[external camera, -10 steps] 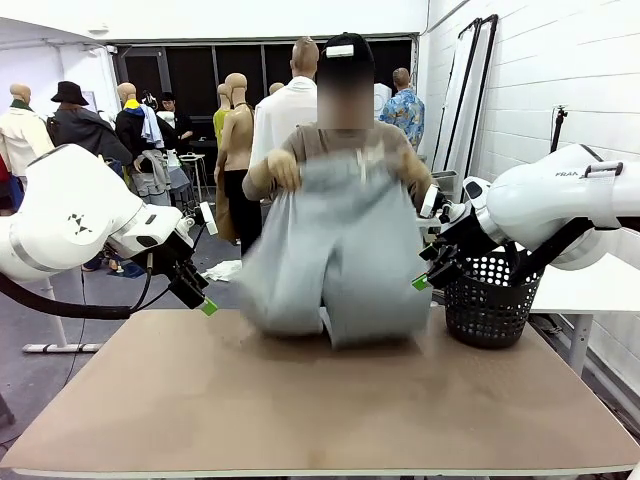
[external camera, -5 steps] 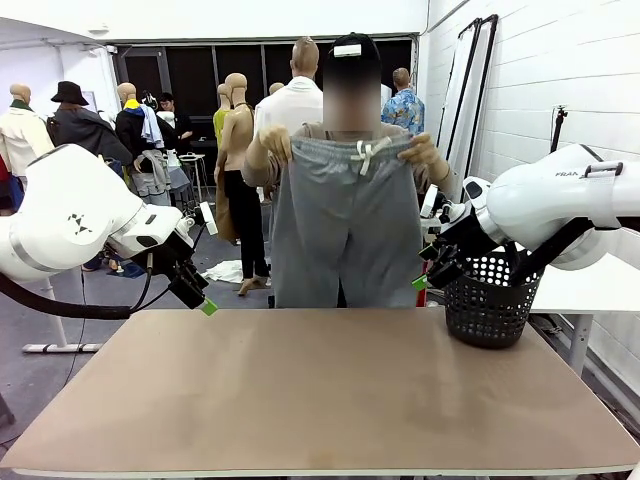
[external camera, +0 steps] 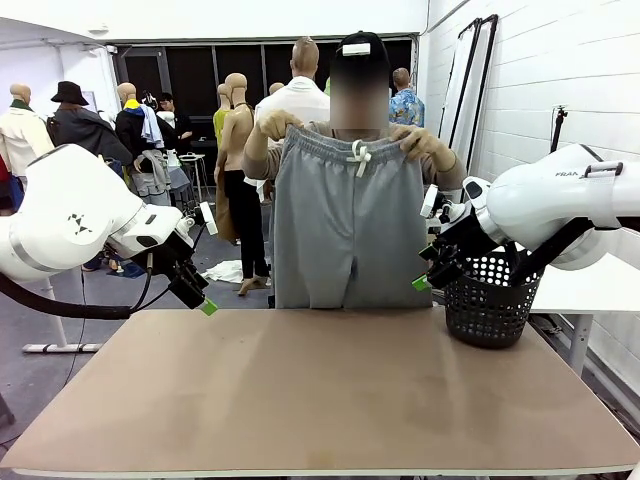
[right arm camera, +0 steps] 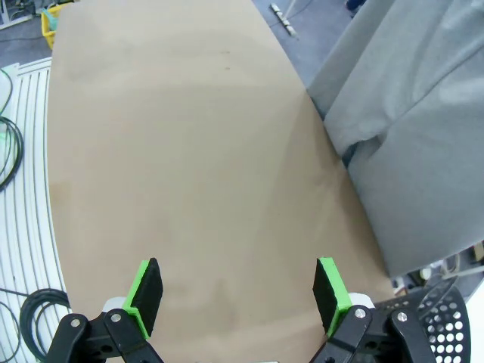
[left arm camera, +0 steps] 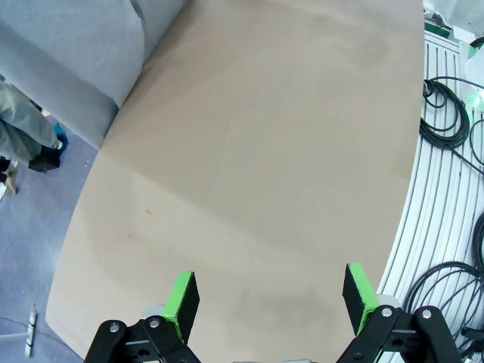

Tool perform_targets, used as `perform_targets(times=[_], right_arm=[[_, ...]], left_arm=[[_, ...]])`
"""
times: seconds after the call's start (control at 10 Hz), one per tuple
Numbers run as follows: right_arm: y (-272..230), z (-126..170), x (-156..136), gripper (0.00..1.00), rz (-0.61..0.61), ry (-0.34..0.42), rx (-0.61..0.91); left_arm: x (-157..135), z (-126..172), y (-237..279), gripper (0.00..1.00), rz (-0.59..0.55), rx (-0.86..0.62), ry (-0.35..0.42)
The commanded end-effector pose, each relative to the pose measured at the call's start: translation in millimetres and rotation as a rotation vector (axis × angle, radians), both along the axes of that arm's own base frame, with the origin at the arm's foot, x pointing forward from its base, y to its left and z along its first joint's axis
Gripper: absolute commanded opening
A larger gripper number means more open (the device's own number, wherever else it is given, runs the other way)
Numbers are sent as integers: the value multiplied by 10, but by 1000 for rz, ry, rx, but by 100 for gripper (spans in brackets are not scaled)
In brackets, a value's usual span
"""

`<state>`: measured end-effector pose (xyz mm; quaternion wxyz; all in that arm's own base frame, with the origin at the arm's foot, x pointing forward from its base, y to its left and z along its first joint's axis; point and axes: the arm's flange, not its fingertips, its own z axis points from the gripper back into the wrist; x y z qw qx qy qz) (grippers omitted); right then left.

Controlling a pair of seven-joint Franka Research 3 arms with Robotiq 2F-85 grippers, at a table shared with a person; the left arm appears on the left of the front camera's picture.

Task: Fold the training pants.
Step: Grab both ends of the Training pants handed by a person.

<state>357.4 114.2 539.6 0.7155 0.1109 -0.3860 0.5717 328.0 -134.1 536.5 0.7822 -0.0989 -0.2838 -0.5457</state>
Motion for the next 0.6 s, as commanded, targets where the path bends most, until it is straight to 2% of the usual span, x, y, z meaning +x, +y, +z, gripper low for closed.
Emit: perform_targets(times=[0.0, 0.5], right_arm=[[3, -21, 14, 100, 12, 11, 20], [3, -21, 14, 100, 12, 11, 20]], left_arm=[[9, -20, 13, 100, -8, -6, 7], [9, -20, 13, 100, -8, -6, 7]])
